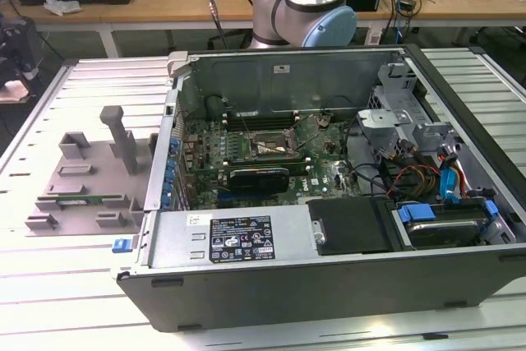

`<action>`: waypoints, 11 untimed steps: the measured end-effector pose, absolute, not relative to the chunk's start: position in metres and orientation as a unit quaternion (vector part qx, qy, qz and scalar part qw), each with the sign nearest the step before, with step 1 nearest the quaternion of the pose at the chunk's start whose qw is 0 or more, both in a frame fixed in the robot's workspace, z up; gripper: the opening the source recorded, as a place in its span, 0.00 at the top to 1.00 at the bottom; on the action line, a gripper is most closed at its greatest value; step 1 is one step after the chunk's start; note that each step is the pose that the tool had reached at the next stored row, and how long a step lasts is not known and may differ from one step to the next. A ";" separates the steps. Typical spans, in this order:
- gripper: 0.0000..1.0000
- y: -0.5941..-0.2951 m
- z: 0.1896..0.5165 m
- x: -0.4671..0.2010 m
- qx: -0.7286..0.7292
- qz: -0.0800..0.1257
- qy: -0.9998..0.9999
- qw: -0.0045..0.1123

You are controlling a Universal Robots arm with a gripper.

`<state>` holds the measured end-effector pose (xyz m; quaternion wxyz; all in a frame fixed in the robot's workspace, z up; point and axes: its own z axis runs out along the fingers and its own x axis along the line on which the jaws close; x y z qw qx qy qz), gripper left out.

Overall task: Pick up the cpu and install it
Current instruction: 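Pick up the cpu and move it towards the insertion slot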

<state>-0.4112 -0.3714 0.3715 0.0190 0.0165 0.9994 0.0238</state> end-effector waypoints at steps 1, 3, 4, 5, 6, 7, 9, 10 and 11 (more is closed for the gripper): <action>0.45 -0.371 0.375 -0.411 0.016 0.024 0.999 0.019; 0.45 -0.371 0.380 -0.411 0.016 0.024 0.999 0.019; 0.45 -0.371 0.383 -0.411 0.016 0.024 0.999 0.019; 0.45 -0.371 0.386 -0.411 0.016 0.024 0.999 0.019; 0.45 -0.371 0.390 -0.411 0.016 0.024 0.999 0.019; 0.45 -0.371 0.392 -0.411 0.016 0.024 0.999 0.019; 0.45 -0.371 0.394 -0.411 0.016 0.024 0.999 0.019; 0.45 -0.371 0.394 -0.411 0.016 0.024 0.999 0.019; 0.45 -0.371 0.394 -0.411 0.016 0.024 0.999 0.019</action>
